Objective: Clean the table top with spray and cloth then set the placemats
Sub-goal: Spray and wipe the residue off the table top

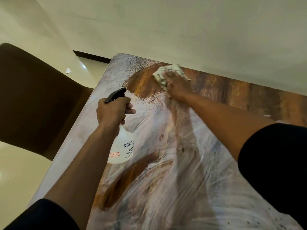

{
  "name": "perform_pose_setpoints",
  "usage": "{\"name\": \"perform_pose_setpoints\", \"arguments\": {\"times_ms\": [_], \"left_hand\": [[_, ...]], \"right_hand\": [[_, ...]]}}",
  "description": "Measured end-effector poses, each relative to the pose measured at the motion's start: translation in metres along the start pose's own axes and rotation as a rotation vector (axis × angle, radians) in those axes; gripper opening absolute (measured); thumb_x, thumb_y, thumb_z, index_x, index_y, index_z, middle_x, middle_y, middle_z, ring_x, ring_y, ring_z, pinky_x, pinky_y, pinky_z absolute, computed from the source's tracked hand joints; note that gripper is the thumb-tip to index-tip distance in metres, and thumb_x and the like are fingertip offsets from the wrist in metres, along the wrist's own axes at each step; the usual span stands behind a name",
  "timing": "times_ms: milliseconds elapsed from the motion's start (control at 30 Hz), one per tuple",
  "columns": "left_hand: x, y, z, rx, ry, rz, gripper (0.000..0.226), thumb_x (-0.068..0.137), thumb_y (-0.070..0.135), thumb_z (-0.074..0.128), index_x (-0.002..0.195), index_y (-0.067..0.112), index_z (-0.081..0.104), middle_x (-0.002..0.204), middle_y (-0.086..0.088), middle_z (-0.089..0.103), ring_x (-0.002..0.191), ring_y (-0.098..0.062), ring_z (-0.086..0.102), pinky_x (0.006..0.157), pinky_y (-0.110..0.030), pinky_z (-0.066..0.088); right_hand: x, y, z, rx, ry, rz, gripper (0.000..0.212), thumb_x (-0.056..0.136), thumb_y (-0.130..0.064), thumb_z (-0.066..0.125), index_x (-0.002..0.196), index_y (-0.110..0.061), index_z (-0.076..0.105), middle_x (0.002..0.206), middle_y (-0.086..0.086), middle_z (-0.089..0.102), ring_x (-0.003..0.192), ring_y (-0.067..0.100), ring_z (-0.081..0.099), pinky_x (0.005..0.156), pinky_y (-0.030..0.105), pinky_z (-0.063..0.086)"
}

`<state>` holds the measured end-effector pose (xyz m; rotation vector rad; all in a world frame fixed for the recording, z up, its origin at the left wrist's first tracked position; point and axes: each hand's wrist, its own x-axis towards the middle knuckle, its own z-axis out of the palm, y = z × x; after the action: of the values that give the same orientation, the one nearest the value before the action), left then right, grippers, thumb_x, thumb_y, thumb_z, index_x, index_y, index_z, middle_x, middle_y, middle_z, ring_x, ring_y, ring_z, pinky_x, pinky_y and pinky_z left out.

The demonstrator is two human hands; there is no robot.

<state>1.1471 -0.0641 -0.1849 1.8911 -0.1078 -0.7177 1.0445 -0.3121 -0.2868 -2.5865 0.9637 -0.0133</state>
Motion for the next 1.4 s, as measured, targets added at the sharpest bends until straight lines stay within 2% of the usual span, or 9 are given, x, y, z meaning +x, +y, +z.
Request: {"name": "perform_pose_setpoints", "arguments": {"times_ms": [100,233,367,533,700,933,1067,1233,1400], "left_hand": [[-0.010,-0.010,-0.001,0.008,0.012,0.006,0.011,0.094,0.017,0.071,0.096,0.027,0.073,0.076,-0.006,0.076,0.060,-0.015,0.072,0.048,-0.026,0.040],[-0.032,-0.026,0.008,-0.005,0.038,-0.021,0.008,0.092,0.017,0.072,0.099,0.021,0.075,0.074,-0.006,0.077,0.064,-0.019,0.075,0.050,-0.028,0.041],[-0.052,-0.033,0.015,-0.035,0.078,-0.041,0.007,0.090,0.015,0.071,0.088,0.020,0.074,0.069,-0.006,0.075,0.068,-0.024,0.075,0.050,-0.028,0.038],[-0.065,-0.036,0.019,-0.031,0.130,-0.058,0.007,0.089,0.015,0.071,0.089,0.011,0.076,0.068,-0.006,0.076,0.070,-0.025,0.075,0.049,-0.028,0.039],[-0.068,-0.038,0.011,-0.034,0.144,-0.070,0.010,0.092,0.016,0.071,0.098,0.009,0.075,0.071,-0.006,0.077,0.066,-0.021,0.075,0.048,-0.027,0.041],[-0.052,-0.042,-0.010,-0.028,0.148,-0.074,0.015,0.096,0.015,0.070,0.107,0.008,0.075,0.072,-0.004,0.076,0.056,-0.014,0.071,0.047,-0.026,0.042],[-0.031,-0.040,-0.017,-0.034,0.113,-0.065,0.022,0.097,0.015,0.070,0.119,0.010,0.073,0.072,-0.003,0.076,0.058,-0.015,0.074,0.046,-0.025,0.042],[0.003,-0.025,-0.026,-0.028,0.120,-0.050,0.008,0.093,0.014,0.071,0.099,0.016,0.075,0.071,-0.005,0.075,0.062,-0.021,0.074,0.046,-0.027,0.037],[0.027,-0.010,-0.034,-0.042,0.100,-0.025,0.013,0.096,0.015,0.072,0.096,0.029,0.070,0.075,-0.005,0.073,0.061,-0.019,0.073,0.047,-0.026,0.036]], "right_hand": [[-0.012,0.043,-0.010,0.025,0.039,0.144,0.056,0.108,-0.022,0.033,0.162,-0.030,0.020,0.170,-0.005,0.012,0.157,0.022,0.009,0.125,0.055,0.015],[-0.025,0.025,-0.005,0.033,0.028,0.182,0.065,0.103,-0.015,0.045,0.161,-0.033,0.022,0.170,-0.004,0.016,0.157,0.024,0.010,0.125,0.054,0.012],[-0.054,-0.032,0.022,0.048,-0.043,-0.054,0.063,0.103,-0.016,0.046,0.157,-0.042,0.027,0.168,0.000,0.022,0.154,0.028,0.020,0.125,0.054,0.009],[-0.084,-0.056,0.028,-0.005,-0.177,-0.398,0.057,0.106,-0.020,0.038,0.159,-0.036,0.026,0.168,-0.013,0.016,0.156,0.019,0.013,0.124,0.052,0.011],[-0.067,-0.011,0.008,-0.003,-0.074,-0.153,0.052,0.109,-0.021,0.035,0.157,-0.039,0.027,0.168,-0.007,0.017,0.154,0.025,0.021,0.124,0.052,0.021],[-0.055,-0.019,0.009,0.032,0.045,0.097,0.060,0.104,-0.018,0.045,0.161,-0.027,0.025,0.169,-0.008,0.019,0.157,0.020,0.012,0.124,0.049,0.012],[-0.054,-0.076,0.026,0.005,0.066,0.000,0.059,0.103,-0.029,0.053,0.158,-0.028,0.031,0.166,-0.004,0.028,0.154,0.026,0.021,0.122,0.053,0.015],[-0.030,-0.130,0.043,-0.014,-0.082,-0.329,0.066,0.100,-0.012,0.040,0.160,-0.034,0.024,0.169,-0.012,0.015,0.157,0.016,0.009,0.125,0.053,0.009],[0.017,-0.101,0.020,-0.022,-0.082,-0.223,0.057,0.107,-0.019,0.039,0.158,-0.039,0.026,0.169,-0.011,0.016,0.156,0.018,0.015,0.124,0.054,0.013]]}}
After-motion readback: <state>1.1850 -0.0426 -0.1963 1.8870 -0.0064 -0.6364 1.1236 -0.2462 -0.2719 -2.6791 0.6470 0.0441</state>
